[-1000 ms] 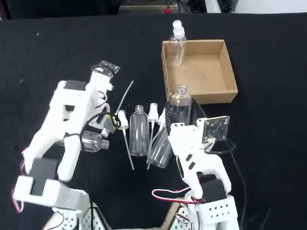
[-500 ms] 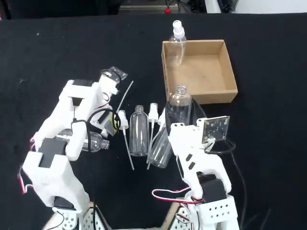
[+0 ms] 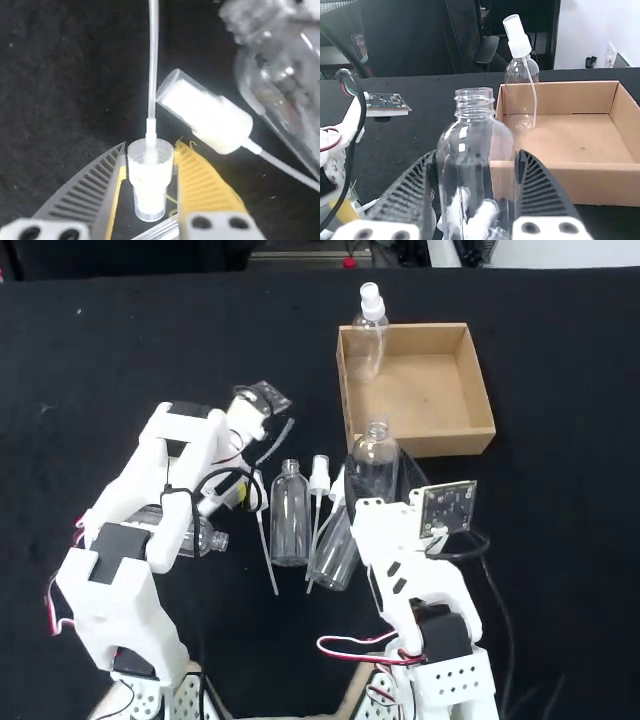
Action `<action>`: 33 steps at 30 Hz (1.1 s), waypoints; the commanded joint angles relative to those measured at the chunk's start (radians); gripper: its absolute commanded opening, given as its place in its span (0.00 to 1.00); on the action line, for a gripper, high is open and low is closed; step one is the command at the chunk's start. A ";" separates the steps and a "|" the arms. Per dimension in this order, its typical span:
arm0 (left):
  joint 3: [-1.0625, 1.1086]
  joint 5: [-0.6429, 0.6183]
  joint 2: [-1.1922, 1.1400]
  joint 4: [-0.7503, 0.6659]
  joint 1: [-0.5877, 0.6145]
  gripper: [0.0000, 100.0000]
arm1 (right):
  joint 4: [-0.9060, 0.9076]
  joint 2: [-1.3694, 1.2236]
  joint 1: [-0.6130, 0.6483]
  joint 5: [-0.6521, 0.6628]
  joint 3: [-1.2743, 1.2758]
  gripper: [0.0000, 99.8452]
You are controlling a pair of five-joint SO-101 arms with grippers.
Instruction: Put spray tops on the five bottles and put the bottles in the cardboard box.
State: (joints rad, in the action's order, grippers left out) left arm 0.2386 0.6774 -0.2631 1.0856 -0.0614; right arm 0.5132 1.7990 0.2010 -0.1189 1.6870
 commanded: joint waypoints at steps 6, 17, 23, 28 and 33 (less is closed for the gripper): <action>-0.223 0.078 0.026 0.193 0.108 0.04 | 0.005 0.096 0.003 0.011 -0.004 0.09; -0.773 0.201 0.026 0.678 0.300 0.04 | 0.005 0.096 0.003 0.011 -0.004 0.09; -0.754 0.356 0.035 0.674 0.561 0.04 | 0.005 0.096 0.003 0.011 -0.004 0.09; -0.608 0.552 0.044 0.674 0.791 0.04 | 0.005 0.096 0.003 0.011 -0.004 0.09; -0.456 0.687 0.044 0.674 0.997 0.04 | 0.005 0.096 0.003 0.011 -0.004 0.09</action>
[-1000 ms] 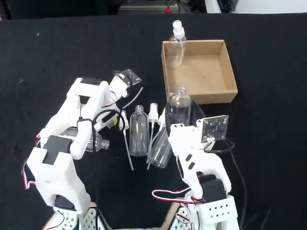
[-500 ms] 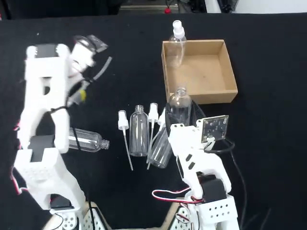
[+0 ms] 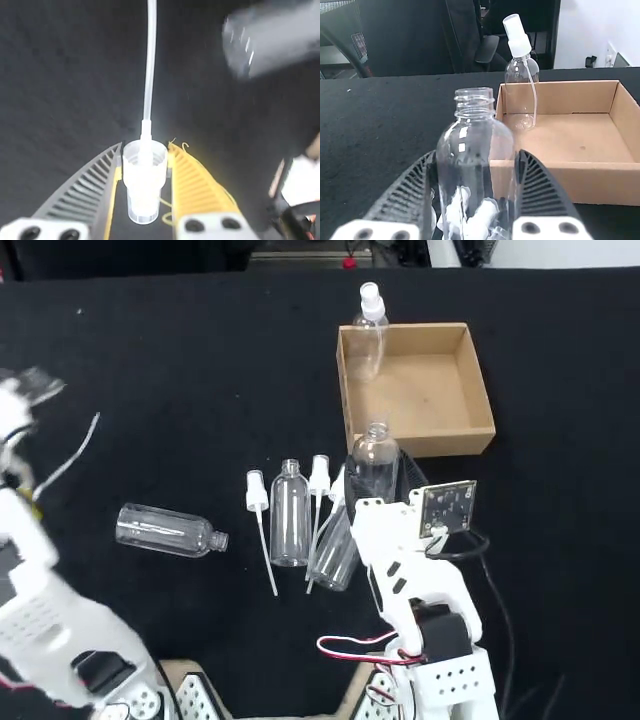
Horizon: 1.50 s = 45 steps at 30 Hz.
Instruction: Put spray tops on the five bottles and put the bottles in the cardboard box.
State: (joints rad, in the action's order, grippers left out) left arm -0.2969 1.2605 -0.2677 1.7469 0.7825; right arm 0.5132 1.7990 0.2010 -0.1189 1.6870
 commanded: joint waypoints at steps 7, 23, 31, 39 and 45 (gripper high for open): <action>0.242 0.275 0.135 0.006 0.346 0.06 | 0.005 0.096 0.003 0.011 -0.004 0.09; 0.461 -0.049 0.175 -0.517 0.420 0.23 | 0.006 0.096 0.003 0.011 -0.004 0.09; 0.234 -0.212 0.173 -0.176 0.498 0.22 | 0.006 0.096 0.003 0.011 -0.004 0.09; 0.246 -0.341 0.163 -0.006 0.576 0.22 | 0.006 0.096 0.003 0.011 -0.004 0.09; 0.409 -0.459 0.163 -0.044 0.567 0.22 | 0.006 0.096 0.003 0.011 -0.004 0.09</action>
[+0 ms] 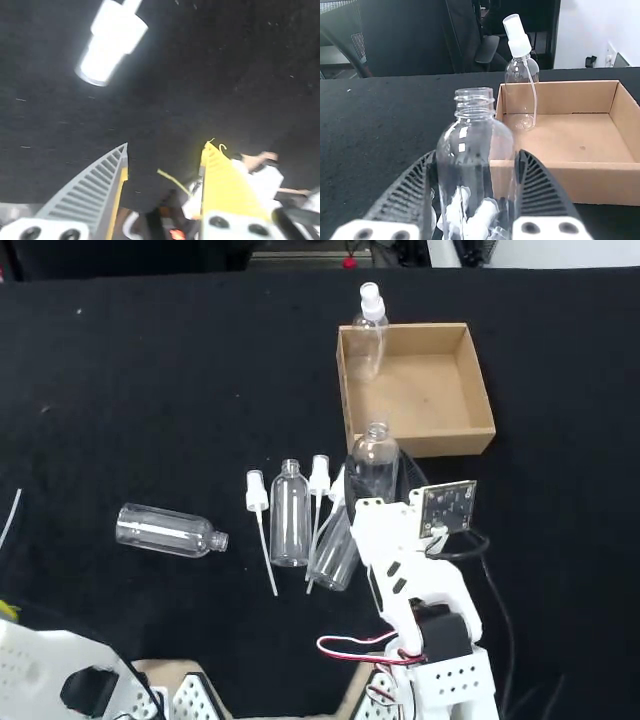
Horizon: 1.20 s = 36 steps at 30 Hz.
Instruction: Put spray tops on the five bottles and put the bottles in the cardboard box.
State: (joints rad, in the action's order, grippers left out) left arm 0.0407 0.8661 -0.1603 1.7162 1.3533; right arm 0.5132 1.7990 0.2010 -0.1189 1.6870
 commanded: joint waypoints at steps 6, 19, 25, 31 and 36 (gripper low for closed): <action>0.222 -0.232 0.057 -0.359 -0.021 0.22 | 0.006 0.096 0.003 0.011 -0.004 0.09; 0.153 -0.477 0.055 -0.585 -0.108 0.22 | 0.006 0.096 0.003 0.011 -0.004 0.09; 0.153 -0.649 0.055 -0.744 -0.124 0.22 | 0.006 0.096 0.003 0.011 -0.004 0.09; 0.133 -0.766 0.066 -0.721 -0.139 0.22 | 0.006 0.096 0.003 0.011 -0.004 0.09; 0.021 -0.787 0.066 -0.528 -0.160 0.22 | 0.006 0.096 0.003 0.011 -0.004 0.09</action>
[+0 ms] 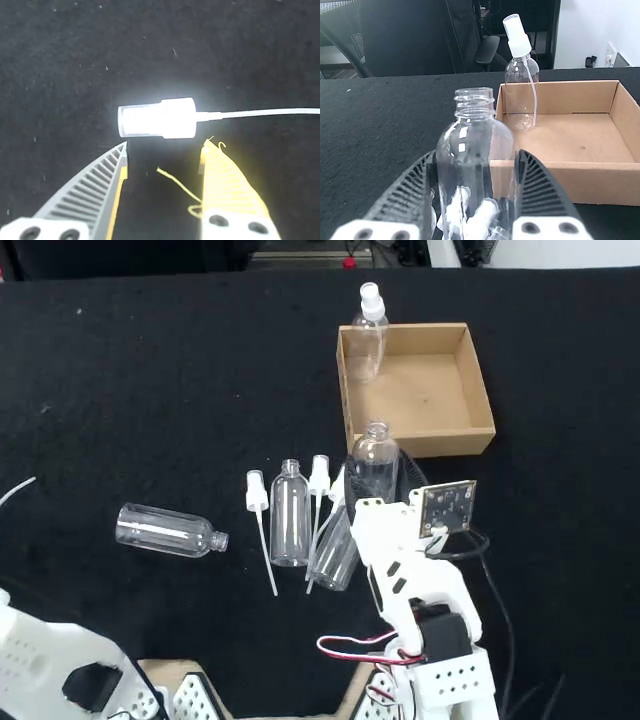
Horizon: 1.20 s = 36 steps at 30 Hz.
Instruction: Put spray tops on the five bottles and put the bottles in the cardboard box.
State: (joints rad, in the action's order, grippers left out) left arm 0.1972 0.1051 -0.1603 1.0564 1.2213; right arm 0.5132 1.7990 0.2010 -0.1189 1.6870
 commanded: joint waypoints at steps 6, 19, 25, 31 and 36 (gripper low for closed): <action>-0.240 -0.034 0.049 0.219 -0.074 0.23 | 0.006 0.096 0.003 0.011 -0.004 0.09; -0.251 -0.600 -0.110 0.336 -0.027 0.23 | 0.006 0.096 0.005 0.011 -0.004 0.09; -0.291 -0.700 -0.181 0.338 -0.016 0.23 | 0.006 0.096 0.005 0.011 -0.004 0.09; -0.378 -0.703 -0.229 0.334 -0.012 0.23 | 0.006 0.096 0.005 0.011 -0.004 0.09; -0.443 -0.687 -0.221 0.358 -0.007 0.25 | 0.006 0.096 0.005 0.011 -0.004 0.09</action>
State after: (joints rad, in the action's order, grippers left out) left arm -0.1527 -0.5869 -0.4043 1.3863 1.1999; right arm 0.5132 1.7990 0.2010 -0.1189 1.6870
